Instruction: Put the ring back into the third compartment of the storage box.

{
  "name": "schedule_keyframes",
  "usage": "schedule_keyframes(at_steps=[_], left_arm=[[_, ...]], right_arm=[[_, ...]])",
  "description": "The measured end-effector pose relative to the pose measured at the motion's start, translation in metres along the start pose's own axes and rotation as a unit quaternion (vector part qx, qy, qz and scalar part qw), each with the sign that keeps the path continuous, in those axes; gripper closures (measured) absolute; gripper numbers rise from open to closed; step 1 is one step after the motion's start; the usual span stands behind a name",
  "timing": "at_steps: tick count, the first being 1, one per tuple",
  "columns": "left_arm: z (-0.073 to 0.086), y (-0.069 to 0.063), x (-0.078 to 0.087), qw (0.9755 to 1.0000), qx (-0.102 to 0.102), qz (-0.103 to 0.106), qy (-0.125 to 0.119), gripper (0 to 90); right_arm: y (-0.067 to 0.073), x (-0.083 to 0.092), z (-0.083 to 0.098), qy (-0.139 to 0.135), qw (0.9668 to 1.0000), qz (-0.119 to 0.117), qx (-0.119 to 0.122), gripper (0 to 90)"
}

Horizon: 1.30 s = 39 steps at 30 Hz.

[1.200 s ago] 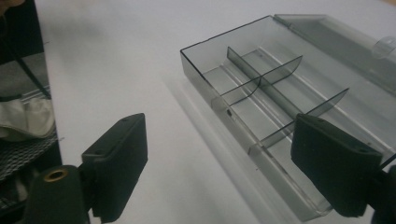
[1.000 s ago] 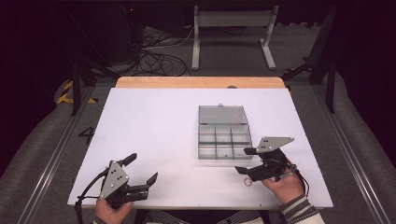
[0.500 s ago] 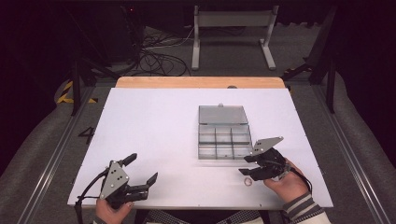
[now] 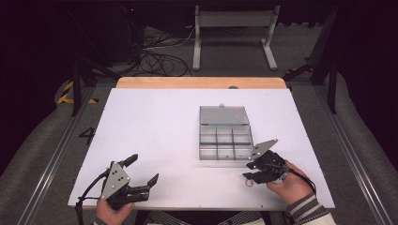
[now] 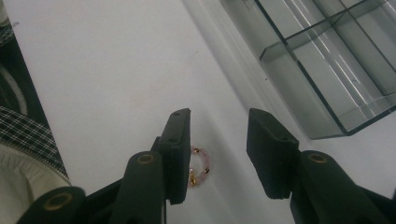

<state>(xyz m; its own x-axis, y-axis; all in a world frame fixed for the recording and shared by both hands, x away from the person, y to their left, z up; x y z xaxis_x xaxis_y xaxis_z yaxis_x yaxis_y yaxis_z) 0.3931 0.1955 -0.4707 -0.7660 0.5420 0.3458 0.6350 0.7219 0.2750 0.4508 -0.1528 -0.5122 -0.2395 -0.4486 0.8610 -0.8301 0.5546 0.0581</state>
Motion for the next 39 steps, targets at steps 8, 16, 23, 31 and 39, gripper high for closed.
schedule_keyframes(at_steps=[8,16,23,31,39], left_arm=[[0.0,0.0,0.0,1.0,0.0,0.001,0.0,11.6],[0.0,0.0,0.0,1.0,0.0,0.001,0.0,11.6],[0.0,0.0,0.0,1.0,-0.002,0.002,0.0,11.6],[0.001,-0.001,0.0,1.0,-0.001,0.003,0.003,11.6],[0.001,-0.001,-0.001,1.0,0.0,0.004,0.005,11.6]], right_arm=[[0.002,-0.005,0.005,0.029,0.9995,-0.003,0.013,69.2],[0.001,-0.01,0.008,0.048,0.9986,-0.001,0.021,72.2],[0.0,-0.014,0.012,0.059,0.998,0.0,0.024,75.0],[0.0,-0.017,0.016,0.068,0.9975,-0.003,0.021,79.4],[0.0,-0.017,0.017,0.067,0.9975,-0.005,0.02,87.0]])
Point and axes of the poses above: each handheld gripper's, and its own axes: x roughly backward along the jaws, z roughly out of its underside, y roughly to its left, the point moved 8 cm from there along -x, roughly forward along the jaws, and after that the axes turned 9 degrees about -x, right-handed, at the moved point
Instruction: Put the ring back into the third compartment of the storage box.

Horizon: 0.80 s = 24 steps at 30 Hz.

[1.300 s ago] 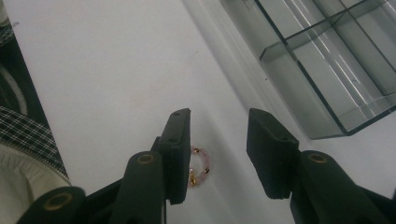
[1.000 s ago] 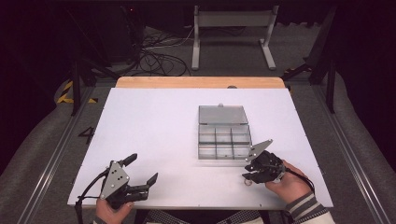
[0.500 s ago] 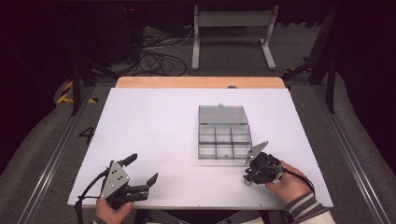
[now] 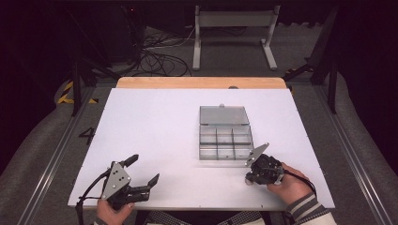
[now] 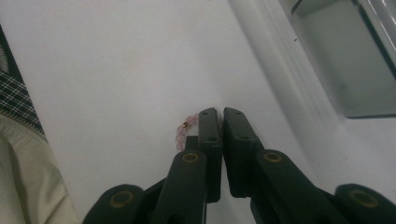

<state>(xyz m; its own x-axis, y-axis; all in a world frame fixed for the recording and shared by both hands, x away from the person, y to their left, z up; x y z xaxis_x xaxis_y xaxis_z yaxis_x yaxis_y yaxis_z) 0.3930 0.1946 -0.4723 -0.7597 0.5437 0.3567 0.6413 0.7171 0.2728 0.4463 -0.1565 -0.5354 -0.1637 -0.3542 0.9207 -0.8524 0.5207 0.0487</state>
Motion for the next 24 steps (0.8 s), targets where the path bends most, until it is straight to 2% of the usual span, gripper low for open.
schedule_keyframes(at_steps=[17,24], left_arm=[[0.0003,0.0,-0.0002,1.0,0.001,0.0,0.001,11.6],[0.0003,-0.0001,-0.0002,1.0,0.001,-0.001,0.001,11.6]], right_arm=[[0.0,0.0007,-0.0001,-0.007,1.0,0.002,-0.002,87.5],[0.0015,0.0079,-0.0035,-0.029,0.9996,0.0,-0.002,87.5]])
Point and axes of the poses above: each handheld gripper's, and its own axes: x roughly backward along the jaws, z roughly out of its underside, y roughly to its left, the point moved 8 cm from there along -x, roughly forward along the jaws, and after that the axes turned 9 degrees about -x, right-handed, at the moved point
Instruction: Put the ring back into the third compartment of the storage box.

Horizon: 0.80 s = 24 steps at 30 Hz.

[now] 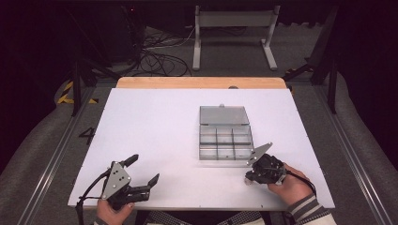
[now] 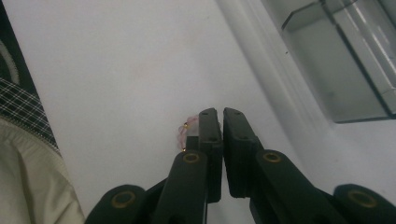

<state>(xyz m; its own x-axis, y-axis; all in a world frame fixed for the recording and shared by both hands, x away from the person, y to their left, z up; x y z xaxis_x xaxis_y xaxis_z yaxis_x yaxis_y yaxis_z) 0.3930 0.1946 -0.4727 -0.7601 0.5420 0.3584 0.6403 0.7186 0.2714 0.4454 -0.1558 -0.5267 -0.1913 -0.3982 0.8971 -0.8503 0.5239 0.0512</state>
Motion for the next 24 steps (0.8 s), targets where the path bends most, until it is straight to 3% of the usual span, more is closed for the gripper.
schedule_keyframes(at_steps=[7,14,24], left_arm=[[0.0,0.0,0.0,1.0,0.0,-0.001,0.0,11.6],[0.0,0.0,0.0,1.0,-0.002,-0.001,-0.001,11.6],[0.0,0.001,0.001,1.0,-0.005,-0.002,0.0,11.6]], right_arm=[[0.001,0.012,-0.007,-0.034,0.9994,0.008,0.003,87.5],[0.001,0.026,-0.016,-0.081,0.9967,0.011,-0.003,87.4],[-0.001,0.037,-0.021,-0.117,0.9928,0.02,-0.015,87.4]])
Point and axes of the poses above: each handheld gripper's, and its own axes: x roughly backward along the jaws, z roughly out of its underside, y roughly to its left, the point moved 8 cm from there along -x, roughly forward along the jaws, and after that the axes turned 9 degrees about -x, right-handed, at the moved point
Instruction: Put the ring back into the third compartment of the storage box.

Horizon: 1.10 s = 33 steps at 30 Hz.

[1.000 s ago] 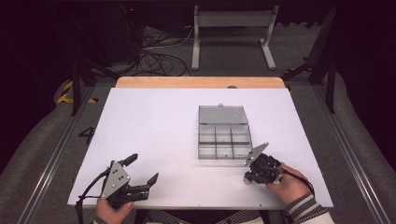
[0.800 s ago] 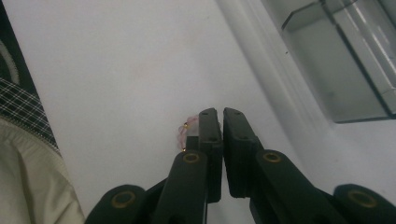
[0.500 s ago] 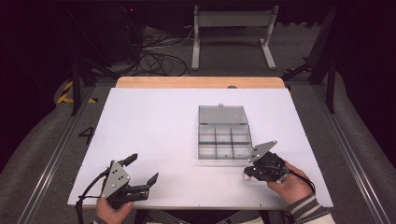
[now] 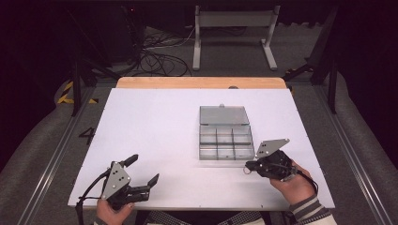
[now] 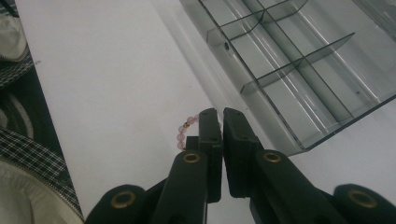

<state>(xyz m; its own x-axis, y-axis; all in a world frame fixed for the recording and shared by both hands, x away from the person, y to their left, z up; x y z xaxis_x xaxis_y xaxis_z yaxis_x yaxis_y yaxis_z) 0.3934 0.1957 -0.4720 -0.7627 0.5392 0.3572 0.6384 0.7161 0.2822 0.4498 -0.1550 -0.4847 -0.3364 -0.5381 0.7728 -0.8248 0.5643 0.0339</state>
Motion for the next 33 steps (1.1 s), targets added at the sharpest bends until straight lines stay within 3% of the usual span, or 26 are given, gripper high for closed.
schedule_keyframes(at_steps=[11,22,33], left_arm=[[0.0,0.0,0.0,1.0,0.003,0.0,-0.002,11.6],[0.0,0.0,0.0,1.0,0.001,-0.001,0.0,11.6],[-0.001,0.0,0.0,1.0,0.002,-0.002,-0.004,11.4]], right_arm=[[-0.004,0.009,-0.011,-0.037,0.999,0.026,0.0,87.4],[-0.014,0.012,-0.026,-0.064,0.997,0.038,-0.023,87.4],[-0.018,0.014,-0.037,-0.068,0.9965,0.047,-0.017,87.4]])
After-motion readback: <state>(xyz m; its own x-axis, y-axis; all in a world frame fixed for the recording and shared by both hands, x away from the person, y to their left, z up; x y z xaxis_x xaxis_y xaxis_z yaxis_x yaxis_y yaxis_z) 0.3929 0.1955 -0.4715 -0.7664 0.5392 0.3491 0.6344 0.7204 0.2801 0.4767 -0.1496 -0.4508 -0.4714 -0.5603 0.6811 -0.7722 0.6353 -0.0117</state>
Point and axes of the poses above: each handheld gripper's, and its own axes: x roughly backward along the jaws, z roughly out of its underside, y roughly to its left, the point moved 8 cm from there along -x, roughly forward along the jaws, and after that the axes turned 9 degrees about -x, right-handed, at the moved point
